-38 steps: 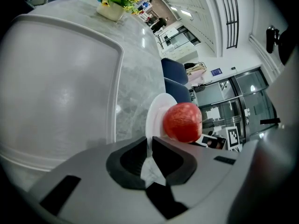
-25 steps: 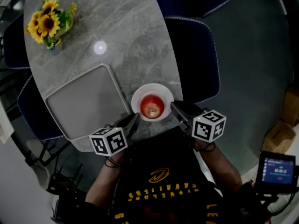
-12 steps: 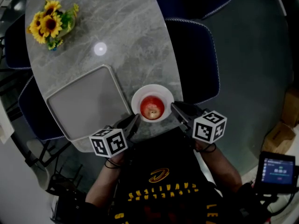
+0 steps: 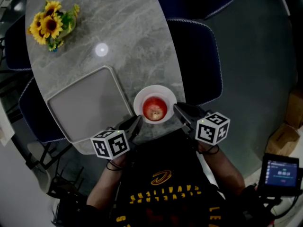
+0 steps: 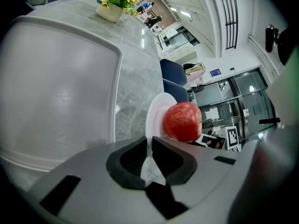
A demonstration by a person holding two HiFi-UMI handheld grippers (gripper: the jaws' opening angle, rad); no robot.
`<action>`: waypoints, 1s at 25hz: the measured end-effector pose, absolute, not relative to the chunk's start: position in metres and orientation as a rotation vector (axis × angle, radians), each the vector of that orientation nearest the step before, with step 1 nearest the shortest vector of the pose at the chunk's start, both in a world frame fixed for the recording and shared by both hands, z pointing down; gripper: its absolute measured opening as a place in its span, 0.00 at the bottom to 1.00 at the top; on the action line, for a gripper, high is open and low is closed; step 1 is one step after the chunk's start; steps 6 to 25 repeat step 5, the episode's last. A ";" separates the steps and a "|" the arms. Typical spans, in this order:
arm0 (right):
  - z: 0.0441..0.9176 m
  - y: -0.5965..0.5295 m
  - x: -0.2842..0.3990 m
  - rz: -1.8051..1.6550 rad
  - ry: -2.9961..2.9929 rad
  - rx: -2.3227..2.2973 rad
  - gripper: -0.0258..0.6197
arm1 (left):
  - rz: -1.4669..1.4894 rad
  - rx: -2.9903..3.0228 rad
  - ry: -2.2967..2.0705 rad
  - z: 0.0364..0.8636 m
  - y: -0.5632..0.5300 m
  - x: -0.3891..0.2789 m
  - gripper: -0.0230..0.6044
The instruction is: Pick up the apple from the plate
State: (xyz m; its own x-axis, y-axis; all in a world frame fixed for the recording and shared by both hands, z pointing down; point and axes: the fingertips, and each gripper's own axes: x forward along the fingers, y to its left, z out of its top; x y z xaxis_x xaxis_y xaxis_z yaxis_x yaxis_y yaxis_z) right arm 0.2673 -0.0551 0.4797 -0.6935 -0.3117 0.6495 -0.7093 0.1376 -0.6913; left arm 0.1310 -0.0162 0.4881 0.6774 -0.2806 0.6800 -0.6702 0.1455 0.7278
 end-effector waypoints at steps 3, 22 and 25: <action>0.481 -0.054 0.268 1.577 -2.069 0.986 0.11 | 0.334 1.440 -0.844 0.489 -0.016 0.132 0.10; 0.482 -0.054 0.269 1.576 -2.068 0.986 0.11 | 0.333 1.440 -0.843 0.489 -0.016 0.133 0.10; 0.482 -0.054 0.269 1.576 -2.068 0.986 0.11 | 0.333 1.440 -0.843 0.489 -0.016 0.133 0.10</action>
